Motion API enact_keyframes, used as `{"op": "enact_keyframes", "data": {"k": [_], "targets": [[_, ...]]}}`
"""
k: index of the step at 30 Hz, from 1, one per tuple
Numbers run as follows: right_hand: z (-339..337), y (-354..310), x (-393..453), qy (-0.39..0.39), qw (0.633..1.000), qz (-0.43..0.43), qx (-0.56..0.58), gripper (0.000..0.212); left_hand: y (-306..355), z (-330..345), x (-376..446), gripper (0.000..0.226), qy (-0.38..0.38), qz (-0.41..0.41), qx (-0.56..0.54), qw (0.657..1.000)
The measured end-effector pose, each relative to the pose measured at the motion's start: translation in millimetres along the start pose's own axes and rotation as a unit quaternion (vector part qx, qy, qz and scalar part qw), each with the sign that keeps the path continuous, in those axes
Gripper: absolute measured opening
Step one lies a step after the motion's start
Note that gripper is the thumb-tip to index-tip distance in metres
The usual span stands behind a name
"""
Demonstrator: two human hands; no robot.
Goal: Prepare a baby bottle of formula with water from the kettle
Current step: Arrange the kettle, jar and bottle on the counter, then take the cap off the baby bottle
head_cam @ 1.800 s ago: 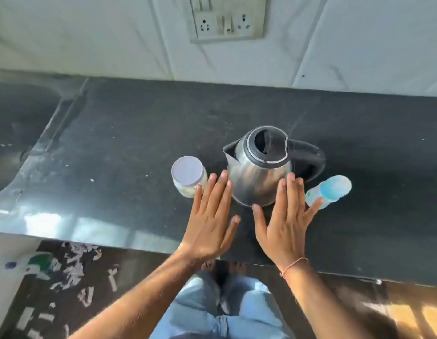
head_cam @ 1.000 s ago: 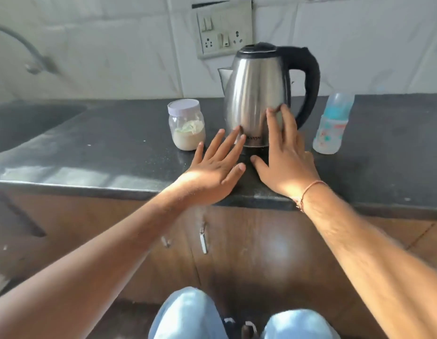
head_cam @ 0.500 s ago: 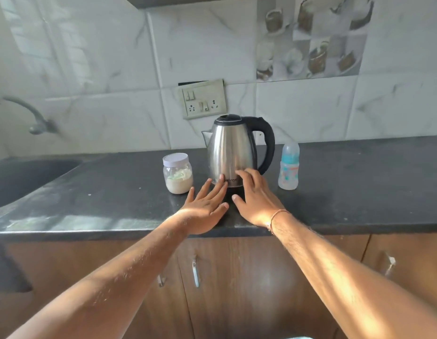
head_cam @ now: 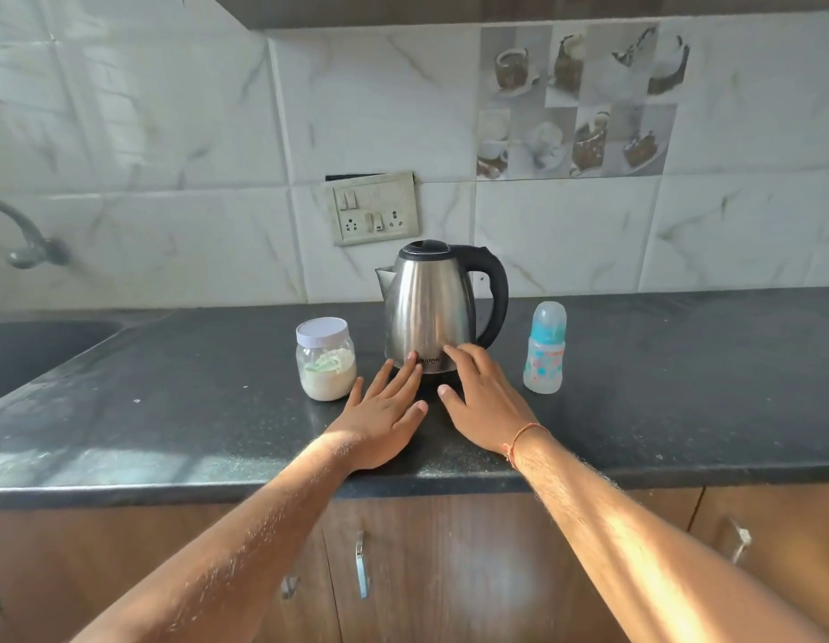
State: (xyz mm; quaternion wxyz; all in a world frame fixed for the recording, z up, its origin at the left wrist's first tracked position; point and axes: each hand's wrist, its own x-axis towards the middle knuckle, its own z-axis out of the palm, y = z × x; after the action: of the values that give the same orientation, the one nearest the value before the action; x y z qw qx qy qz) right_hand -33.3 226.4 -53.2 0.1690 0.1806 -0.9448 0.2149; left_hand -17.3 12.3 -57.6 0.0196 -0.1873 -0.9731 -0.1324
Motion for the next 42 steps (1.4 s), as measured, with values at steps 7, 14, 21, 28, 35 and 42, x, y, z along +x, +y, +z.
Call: {"op": "enact_keyframes", "data": {"k": [7, 14, 21, 28, 35, 42], "targets": [[-19, 14, -15, 0.438, 0.883, 0.159, 0.055, 0.058, -5, 0, -4, 0.064, 0.062, 0.014, -0.076, 0.995], [-34, 53, -11, 0.251, 0.877, 0.334, 0.239, 0.106, 6, -7, -26, 0.057, 0.119, 0.019, -0.095, 0.988], [-31, 27, -22, 0.114, 0.946, 0.243, 0.181, 0.042, 7, -7, -28, 0.061, 0.142, 0.029, -0.123, 0.982], [-18, -23, -34, -0.002, 0.980, 0.125, 0.153, 0.042, 25, -5, -20, 0.112, 0.037, 0.023, -0.216, 0.975], [-16, -30, -34, -0.043, 0.980, 0.098, 0.167, 0.079, 28, -3, -14, 0.081, 0.046, -0.052, -0.256, 0.964], [-18, -8, -32, -0.074, 0.931, 0.068, 0.350, 0.111, 28, -6, -11, 0.044, 0.032, -0.066, -0.243, 0.967]]}}
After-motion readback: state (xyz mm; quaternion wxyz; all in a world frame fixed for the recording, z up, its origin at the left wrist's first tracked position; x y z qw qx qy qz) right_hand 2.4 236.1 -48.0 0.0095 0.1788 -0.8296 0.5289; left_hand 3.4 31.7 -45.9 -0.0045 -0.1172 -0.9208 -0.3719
